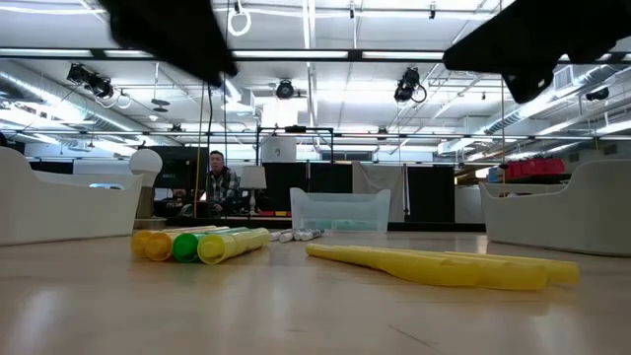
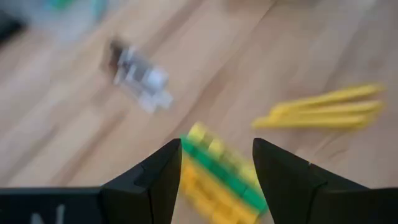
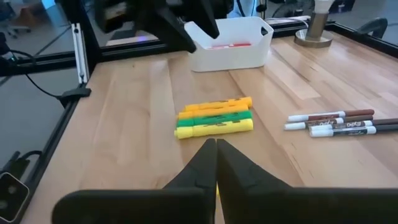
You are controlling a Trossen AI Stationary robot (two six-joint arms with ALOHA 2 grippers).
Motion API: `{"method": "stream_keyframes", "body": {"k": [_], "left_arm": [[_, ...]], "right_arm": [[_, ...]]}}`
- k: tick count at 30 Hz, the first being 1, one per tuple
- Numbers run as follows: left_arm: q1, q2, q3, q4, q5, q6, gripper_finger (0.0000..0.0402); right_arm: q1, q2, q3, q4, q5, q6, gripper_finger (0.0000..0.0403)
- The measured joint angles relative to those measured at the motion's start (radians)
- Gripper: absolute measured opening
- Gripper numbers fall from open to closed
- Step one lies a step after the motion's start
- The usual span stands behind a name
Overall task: Pick & Place Markers
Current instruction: Put the yellow highlighter pen into the transparent bin
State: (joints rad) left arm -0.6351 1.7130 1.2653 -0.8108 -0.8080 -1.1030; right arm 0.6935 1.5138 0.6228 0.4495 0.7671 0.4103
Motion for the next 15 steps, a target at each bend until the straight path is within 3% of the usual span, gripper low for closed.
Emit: {"method": "stream_keyframes", "body": {"k": [3,7,10,15], "left_arm": [[0.013,0.0,-0.003,-0.125,0.087,-0.171,0.0204],[0.036,0.004,-0.067,-0.131,0.173,-0.34,0.0204],[0.06,0.003,-0.13,-0.086,0.225,-0.421,0.0206],[0.095,0.004,-0.231,0.074,0.213,-0.484,0.0228]], "right_arm": [[0.0,0.004,0.0,0.002,0.0,0.0,0.001],[0.0,0.004,0.0,0.009,0.0,-0.003,0.0009],[-0.001,0.004,0.0,0.011,0.0,0.0,0.0009],[-0.005,0.004,0.0,0.018,0.0,0.0,0.0009]]}}
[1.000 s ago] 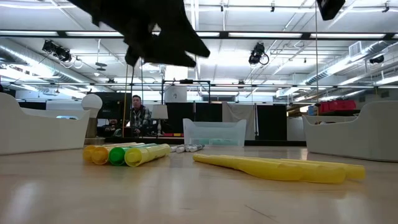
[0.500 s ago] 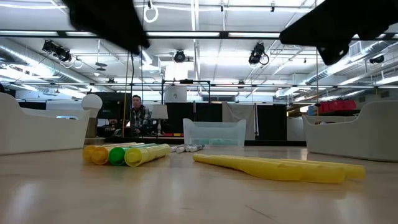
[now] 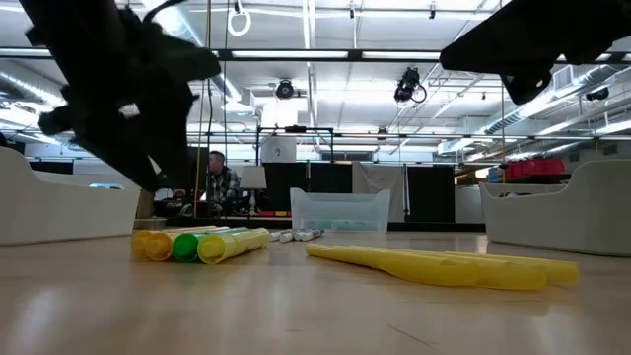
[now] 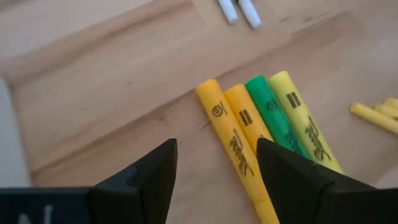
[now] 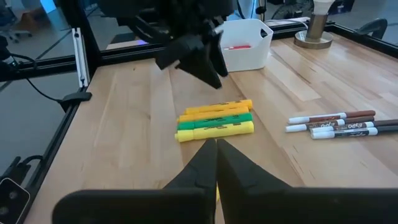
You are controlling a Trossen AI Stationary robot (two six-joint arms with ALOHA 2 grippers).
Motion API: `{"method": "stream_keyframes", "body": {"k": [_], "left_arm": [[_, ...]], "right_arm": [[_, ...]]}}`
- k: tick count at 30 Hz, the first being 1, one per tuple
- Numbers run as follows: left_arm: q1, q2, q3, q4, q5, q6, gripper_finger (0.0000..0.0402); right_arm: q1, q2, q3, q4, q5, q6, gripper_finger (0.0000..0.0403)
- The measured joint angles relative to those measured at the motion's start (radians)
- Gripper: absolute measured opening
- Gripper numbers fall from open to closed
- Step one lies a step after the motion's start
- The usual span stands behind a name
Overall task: Pick & Place Markers
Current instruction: Put the yellow highlighter pen into the transparent bin
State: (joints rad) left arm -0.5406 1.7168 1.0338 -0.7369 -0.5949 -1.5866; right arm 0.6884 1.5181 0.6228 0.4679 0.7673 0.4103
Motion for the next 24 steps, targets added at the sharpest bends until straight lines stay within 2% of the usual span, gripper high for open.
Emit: {"method": "stream_keyframes", "body": {"k": [6,16,24], "left_arm": [[0.038,0.0,-0.078,0.165,-0.002,0.0,0.0232],[0.05,0.0,-0.132,0.222,-0.015,0.0,0.0198],[0.05,0.0,-0.14,0.302,-0.039,0.009,0.0195]], "right_arm": [[0.0,0.0,0.0,0.004,0.0,0.0,0.0009],[0.0,0.0,0.0,0.004,0.0,0.0,0.0009],[0.0,0.0,0.0,0.004,0.0,0.0,0.0009]]}}
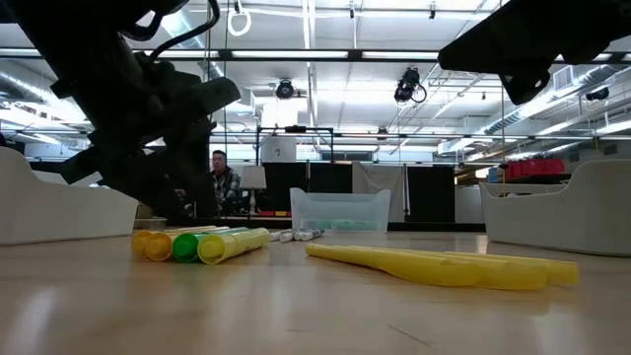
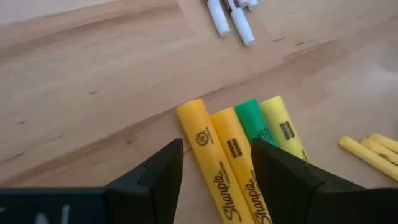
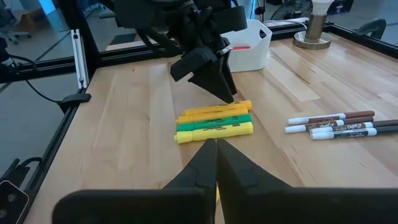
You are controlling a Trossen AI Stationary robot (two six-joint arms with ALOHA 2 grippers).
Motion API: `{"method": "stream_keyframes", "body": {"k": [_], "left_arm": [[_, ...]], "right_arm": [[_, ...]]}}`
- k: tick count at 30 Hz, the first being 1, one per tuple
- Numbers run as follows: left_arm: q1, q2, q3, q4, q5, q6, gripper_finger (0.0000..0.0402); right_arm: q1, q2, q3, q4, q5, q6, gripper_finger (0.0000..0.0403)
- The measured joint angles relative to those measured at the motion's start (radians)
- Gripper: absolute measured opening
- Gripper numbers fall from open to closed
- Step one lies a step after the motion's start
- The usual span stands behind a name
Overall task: Pick & Place Markers
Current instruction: Put the yellow highlighter pen into the transparent bin
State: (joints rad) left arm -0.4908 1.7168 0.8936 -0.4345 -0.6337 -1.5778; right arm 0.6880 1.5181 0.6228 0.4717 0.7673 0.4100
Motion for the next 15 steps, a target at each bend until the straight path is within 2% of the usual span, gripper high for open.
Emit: {"method": "stream_keyframes", "body": {"k": [15], "left_arm": [[0.002,0.059,0.0,0.004,0.027,-0.008,0.0195]], "right_arm": [[0.0,0.0,0.0,-0.001,0.0,0.0,0.0009]]}}
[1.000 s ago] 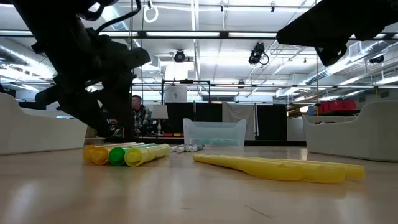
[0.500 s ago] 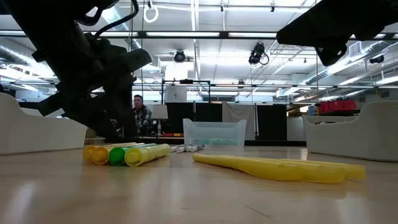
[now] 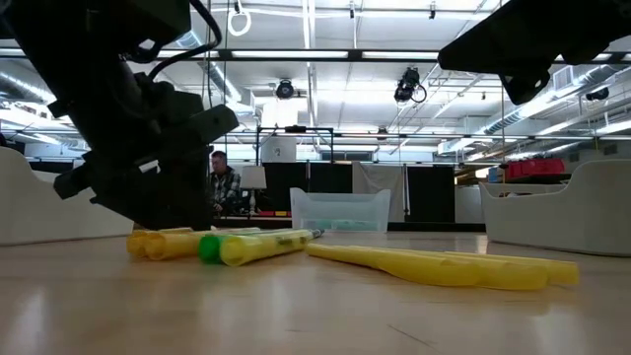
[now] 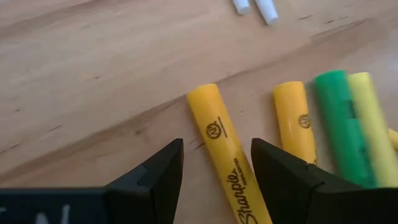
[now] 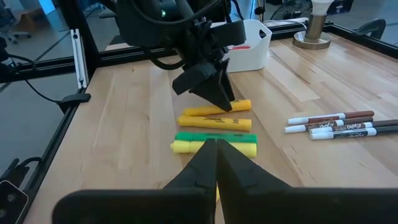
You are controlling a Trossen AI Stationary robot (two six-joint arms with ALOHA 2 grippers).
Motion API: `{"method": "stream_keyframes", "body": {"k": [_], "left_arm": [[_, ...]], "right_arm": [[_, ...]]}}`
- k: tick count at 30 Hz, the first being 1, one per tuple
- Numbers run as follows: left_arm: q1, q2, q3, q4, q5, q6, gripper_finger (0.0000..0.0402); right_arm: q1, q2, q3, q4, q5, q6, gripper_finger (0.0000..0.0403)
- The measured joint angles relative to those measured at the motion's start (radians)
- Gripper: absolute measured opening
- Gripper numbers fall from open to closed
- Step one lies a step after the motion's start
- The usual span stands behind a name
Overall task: Pick & Place Markers
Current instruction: Put the yellow highlighter pen into the transparent bin
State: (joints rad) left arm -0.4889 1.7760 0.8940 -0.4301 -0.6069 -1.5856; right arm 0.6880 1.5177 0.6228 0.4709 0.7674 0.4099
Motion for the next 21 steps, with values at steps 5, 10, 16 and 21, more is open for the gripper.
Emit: {"method": "stream_keyframes", "body": {"k": [5,10,16,21], "left_arm": [[0.0,0.0,0.0,-0.016,0.009,0.001,0.018],[0.005,0.0,0.0,-0.016,0.01,0.021,0.0134],[0.026,0.0,0.0,-0.013,0.006,0.103,0.0057],[0.039,-0.003,0.001,0.004,-0.018,0.16,0.0056]], "right_arm": [[0.0,0.0,0.0,0.0,0.0,0.0,0.0009],[-0.001,0.0,0.0,-0.019,0.001,0.028,0.0009],[-0.049,0.0,0.0,-0.083,-0.107,0.14,0.0009],[-0.078,0.0,0.0,-0.054,-0.158,0.133,0.0009]]}}
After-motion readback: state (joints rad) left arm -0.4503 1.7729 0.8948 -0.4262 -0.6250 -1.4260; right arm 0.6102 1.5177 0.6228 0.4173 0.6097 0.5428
